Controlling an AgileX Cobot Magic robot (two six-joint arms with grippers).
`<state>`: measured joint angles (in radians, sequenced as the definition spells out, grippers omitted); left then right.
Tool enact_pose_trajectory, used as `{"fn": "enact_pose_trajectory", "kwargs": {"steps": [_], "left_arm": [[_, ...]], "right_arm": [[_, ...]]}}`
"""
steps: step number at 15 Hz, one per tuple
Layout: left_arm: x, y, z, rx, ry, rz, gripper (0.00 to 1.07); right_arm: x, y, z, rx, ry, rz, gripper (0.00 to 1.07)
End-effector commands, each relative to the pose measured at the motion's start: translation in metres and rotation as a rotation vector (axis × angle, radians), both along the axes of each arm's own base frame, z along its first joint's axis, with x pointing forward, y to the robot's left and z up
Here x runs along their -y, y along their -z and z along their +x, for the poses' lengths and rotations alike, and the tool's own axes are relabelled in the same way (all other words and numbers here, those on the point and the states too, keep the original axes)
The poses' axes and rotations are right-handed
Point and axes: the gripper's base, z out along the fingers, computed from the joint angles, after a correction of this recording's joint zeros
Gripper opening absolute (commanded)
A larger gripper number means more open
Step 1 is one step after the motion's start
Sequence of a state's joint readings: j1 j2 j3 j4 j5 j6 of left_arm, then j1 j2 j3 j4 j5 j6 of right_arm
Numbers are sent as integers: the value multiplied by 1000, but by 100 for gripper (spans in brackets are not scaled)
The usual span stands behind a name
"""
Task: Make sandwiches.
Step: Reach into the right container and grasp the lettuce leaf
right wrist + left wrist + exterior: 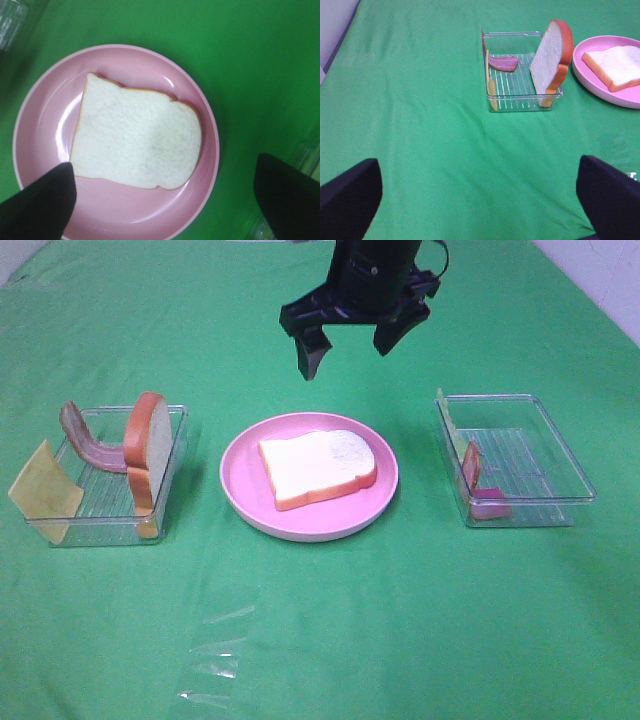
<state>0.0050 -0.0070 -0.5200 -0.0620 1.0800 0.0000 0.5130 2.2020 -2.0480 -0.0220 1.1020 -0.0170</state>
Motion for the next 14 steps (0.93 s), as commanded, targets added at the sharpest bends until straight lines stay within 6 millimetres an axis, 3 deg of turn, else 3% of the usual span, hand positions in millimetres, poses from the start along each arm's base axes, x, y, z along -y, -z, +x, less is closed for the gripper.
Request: {"fn": "enact_pose_trajectory", "kwargs": {"steps": [1,5,8,11,12,13,14], "left_arm": [[1,0,0,2,3,-7,98],[1,0,0,2,3,-7,98],[1,0,0,2,3,-7,98],[1,0,0,2,3,-7,98],[1,0,0,2,3,-7,98],[1,0,0,2,3,-7,98],[1,0,0,2,3,-7,98]], "right_arm": [[3,-25,-2,11,6,-3,92],[5,-26,-3,-4,3,-24,92],[20,-24,1,-28,30,-66,92],[56,-22,15,-54,115,-73,92],[74,-20,21,-67,159,-77,92],[105,-9,28,-107,234,-91,92],[116,-3,30,-127,267,-94,92]]}}
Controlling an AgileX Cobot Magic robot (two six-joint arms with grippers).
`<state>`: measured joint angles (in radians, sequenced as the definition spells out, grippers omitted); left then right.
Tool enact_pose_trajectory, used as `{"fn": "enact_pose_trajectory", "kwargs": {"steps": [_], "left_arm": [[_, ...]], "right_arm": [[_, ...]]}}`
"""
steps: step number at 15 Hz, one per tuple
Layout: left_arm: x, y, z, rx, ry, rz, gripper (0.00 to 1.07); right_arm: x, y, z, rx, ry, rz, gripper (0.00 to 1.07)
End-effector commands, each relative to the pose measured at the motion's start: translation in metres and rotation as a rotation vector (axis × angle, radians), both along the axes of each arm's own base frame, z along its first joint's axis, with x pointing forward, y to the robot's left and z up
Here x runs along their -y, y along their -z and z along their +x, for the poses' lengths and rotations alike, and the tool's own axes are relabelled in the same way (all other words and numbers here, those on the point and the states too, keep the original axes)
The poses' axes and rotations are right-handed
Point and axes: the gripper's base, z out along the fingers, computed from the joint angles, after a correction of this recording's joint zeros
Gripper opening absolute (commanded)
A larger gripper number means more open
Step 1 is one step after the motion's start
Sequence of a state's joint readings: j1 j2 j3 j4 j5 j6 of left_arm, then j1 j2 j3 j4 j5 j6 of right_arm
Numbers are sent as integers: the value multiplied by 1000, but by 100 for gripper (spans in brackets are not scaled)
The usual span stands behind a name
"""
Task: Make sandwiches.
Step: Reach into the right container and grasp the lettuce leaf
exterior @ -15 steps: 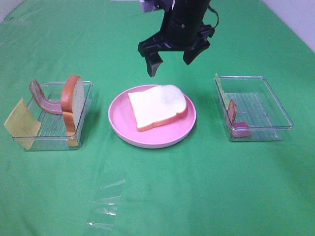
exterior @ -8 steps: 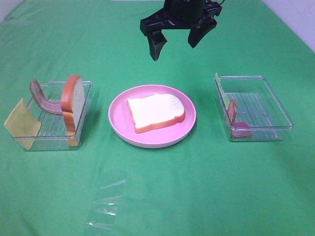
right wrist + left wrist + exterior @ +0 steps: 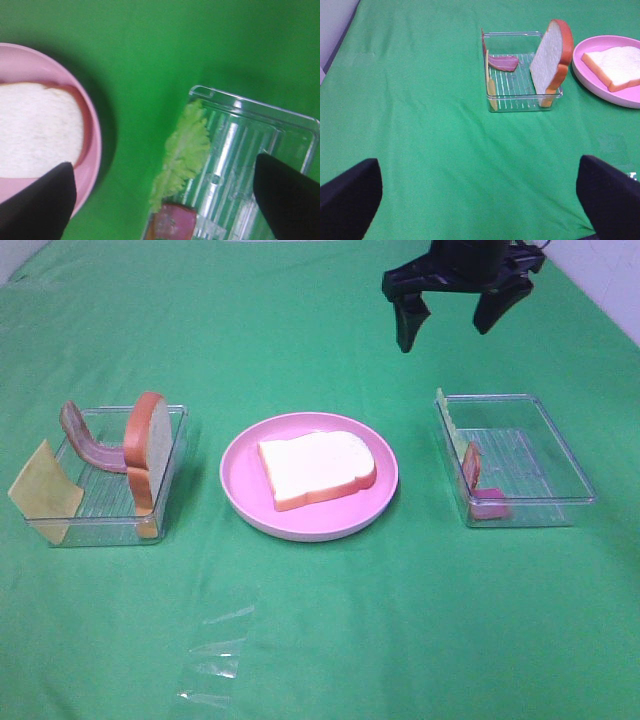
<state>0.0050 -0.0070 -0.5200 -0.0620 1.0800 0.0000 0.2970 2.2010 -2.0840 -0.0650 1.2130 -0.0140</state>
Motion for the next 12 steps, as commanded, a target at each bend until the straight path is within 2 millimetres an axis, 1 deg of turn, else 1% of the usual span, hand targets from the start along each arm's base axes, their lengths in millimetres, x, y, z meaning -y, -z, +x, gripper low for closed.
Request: {"fn": "enact_pose_trajectory", "kwargs": {"steps": [1,3,4,7,10,11,12], "left_arm": [[1,0,0,2,3,-7,98],[1,0,0,2,3,-7,98],[1,0,0,2,3,-7,98],[1,0,0,2,3,-7,98],[1,0,0,2,3,-7,98],[1,0,0,2,3,-7,98],[1,0,0,2,3,-7,98]], "right_arm": [[26,10,-3,-86,76,-16,92],[34,16,-1,-90,95,-7,92],[34,18,0,-93,98,3,92],[28,25,0,-111,95,66,92],[24,37,2,-147,99,91,92],[23,53,5,-182,103,93,92],[22,64,7,-197,104,89,92]]}}
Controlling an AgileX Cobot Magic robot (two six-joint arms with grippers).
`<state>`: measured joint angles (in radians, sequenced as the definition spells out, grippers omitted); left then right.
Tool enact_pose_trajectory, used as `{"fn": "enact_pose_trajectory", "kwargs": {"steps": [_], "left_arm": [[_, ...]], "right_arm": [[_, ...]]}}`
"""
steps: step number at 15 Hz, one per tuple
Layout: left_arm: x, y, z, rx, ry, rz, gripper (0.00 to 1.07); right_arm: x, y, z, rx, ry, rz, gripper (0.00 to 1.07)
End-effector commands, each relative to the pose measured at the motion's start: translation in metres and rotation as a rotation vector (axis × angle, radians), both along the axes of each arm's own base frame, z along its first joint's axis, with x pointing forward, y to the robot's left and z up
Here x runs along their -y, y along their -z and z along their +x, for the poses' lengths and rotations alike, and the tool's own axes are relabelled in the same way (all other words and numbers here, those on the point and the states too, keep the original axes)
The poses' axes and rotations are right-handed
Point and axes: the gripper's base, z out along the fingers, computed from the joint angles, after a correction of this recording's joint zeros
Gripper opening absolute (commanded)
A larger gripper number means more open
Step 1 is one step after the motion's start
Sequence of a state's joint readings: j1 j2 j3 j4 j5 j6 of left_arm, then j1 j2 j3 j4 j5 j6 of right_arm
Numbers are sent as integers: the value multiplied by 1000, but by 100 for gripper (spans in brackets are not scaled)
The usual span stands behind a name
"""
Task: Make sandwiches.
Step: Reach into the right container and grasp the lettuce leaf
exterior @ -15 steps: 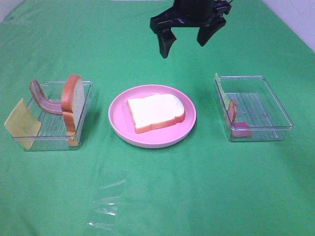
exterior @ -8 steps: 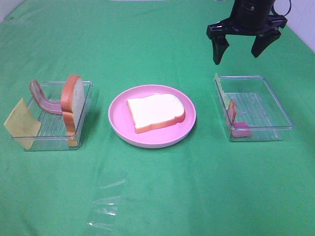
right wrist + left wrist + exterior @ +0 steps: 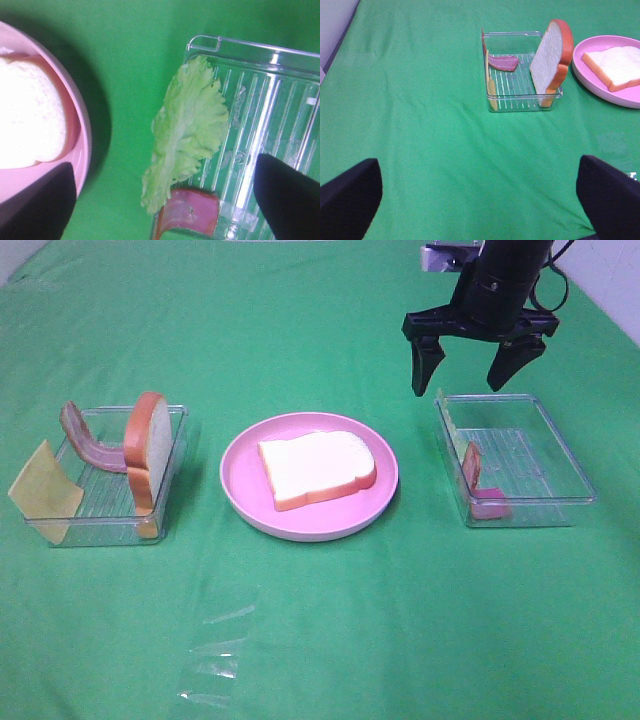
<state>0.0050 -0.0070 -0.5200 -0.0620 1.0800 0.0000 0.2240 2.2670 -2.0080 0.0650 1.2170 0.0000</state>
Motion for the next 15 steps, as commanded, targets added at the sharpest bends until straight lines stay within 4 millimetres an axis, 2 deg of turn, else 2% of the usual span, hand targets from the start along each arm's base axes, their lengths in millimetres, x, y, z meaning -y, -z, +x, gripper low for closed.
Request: {"fn": "enact_pose_trajectory", "kwargs": {"steps": [1,5,7,12,14,15], "left_arm": [[1,0,0,2,3,-7,98],[1,0,0,2,3,-7,98],[1,0,0,2,3,-7,98],[1,0,0,2,3,-7,98],[1,0,0,2,3,-7,98],[1,0,0,2,3,-7,98]], "right_arm": [[0,21,4,-29,4,-2,92],[-2,42,6,-75,7,0,90],[-4,41,5,-87,13,27,85],[-7,41,4,-94,3,54,83],[-7,41,5,-89,12,46,76],[-5,41,5,-87,24,32,66]]}}
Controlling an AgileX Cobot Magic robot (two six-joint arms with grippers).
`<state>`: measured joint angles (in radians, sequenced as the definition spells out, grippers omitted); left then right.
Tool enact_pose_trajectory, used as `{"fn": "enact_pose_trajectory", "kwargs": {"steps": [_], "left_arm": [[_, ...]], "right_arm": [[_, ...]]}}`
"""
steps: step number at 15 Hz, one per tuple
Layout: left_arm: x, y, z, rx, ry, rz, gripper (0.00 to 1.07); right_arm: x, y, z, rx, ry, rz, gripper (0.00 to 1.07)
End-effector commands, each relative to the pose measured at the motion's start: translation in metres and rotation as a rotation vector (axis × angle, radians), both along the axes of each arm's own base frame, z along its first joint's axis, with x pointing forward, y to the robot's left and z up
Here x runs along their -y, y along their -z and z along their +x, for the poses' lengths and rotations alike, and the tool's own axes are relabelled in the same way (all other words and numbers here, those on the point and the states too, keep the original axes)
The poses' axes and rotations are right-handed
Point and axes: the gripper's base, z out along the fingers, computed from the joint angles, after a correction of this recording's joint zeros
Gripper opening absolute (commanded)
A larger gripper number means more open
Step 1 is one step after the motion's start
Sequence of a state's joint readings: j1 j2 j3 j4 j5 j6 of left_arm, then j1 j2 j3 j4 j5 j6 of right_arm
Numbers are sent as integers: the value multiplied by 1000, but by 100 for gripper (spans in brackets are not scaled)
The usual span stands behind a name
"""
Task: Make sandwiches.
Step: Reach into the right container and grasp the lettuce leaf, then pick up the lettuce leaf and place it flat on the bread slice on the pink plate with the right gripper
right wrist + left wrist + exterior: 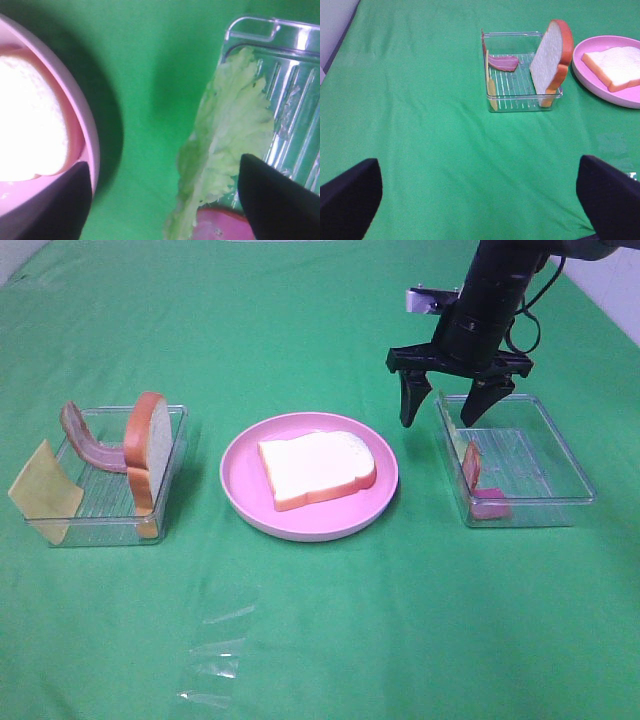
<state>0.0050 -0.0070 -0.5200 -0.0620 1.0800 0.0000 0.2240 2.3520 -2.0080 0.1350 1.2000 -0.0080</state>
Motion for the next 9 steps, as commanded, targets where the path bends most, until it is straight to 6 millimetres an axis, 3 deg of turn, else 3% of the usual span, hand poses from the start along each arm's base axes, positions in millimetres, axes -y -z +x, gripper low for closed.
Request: {"fn": "enact_pose_trajectory", "kwargs": {"steps": [1,4,5,9], "left_arm": [[1,0,0,2,3,-7,98],[1,0,0,2,3,-7,98],[1,0,0,2,3,-7,98],[1,0,0,2,3,-7,98]], "right_arm": [[3,2,0,-5,15,-30,61],[6,2,1,6,28,-64,24],[7,2,1,8,22,-68,0],[7,2,1,8,20,-73,0]]}}
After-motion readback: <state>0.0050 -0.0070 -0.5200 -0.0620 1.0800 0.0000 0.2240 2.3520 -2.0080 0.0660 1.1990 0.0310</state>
